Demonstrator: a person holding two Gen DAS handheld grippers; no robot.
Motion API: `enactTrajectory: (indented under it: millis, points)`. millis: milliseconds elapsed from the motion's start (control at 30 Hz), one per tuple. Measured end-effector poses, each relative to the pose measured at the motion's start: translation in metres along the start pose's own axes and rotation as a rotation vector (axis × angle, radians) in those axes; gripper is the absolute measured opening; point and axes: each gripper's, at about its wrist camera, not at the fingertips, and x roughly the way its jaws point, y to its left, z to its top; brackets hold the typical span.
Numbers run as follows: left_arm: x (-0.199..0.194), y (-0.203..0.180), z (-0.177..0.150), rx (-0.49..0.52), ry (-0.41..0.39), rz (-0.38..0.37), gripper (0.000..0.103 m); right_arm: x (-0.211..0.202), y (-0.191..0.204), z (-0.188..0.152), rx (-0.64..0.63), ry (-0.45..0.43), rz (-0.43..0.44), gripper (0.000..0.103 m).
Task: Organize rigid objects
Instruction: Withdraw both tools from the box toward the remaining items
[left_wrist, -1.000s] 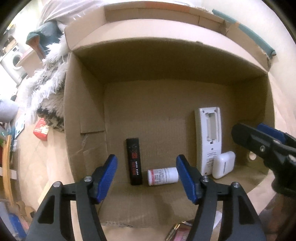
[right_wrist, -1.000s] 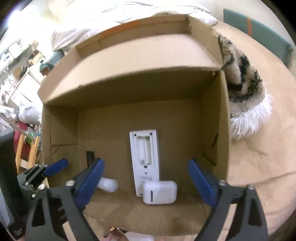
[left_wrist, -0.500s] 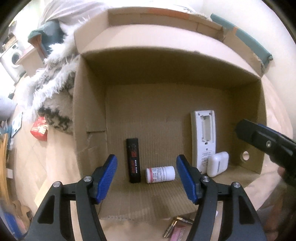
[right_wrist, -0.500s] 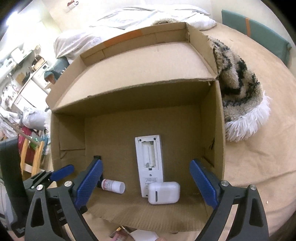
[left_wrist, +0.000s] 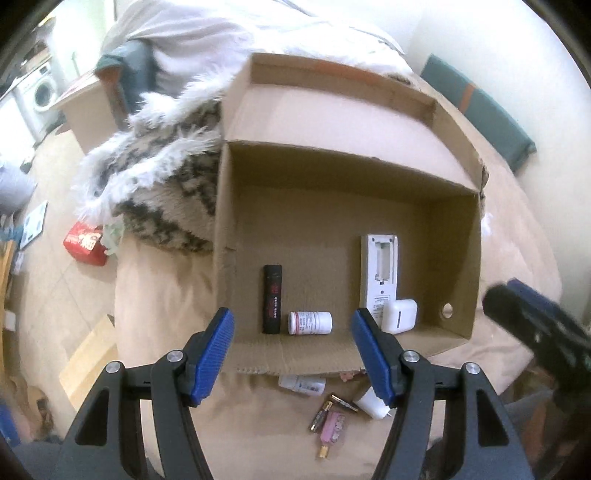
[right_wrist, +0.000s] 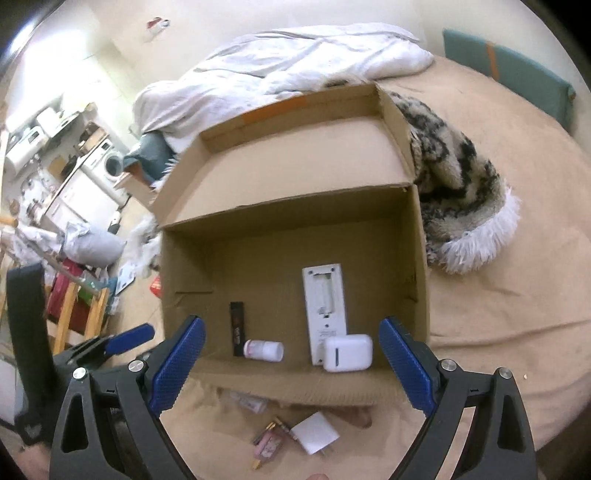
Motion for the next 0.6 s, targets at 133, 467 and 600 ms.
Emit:
enactTrajectory:
  millis: [133, 467, 600]
  points:
    - [-0.011, 0.007, -0.015, -0.017, -0.026, 0.013, 0.063, -0.017, 0.004, -0.014, -0.031, -0.026, 0.003, 0.101]
    - [0.014, 0.035, -0.052, -0.064, 0.022, 0.098, 0.063, 0.002, -0.018, -0.052, 0.034, 0.097, 0.017, 0.101]
    - [0.026, 0.046, -0.058, -0.119, 0.075, 0.084, 0.063, 0.021, -0.037, -0.065, 0.099, 0.17, -0.002, 0.101]
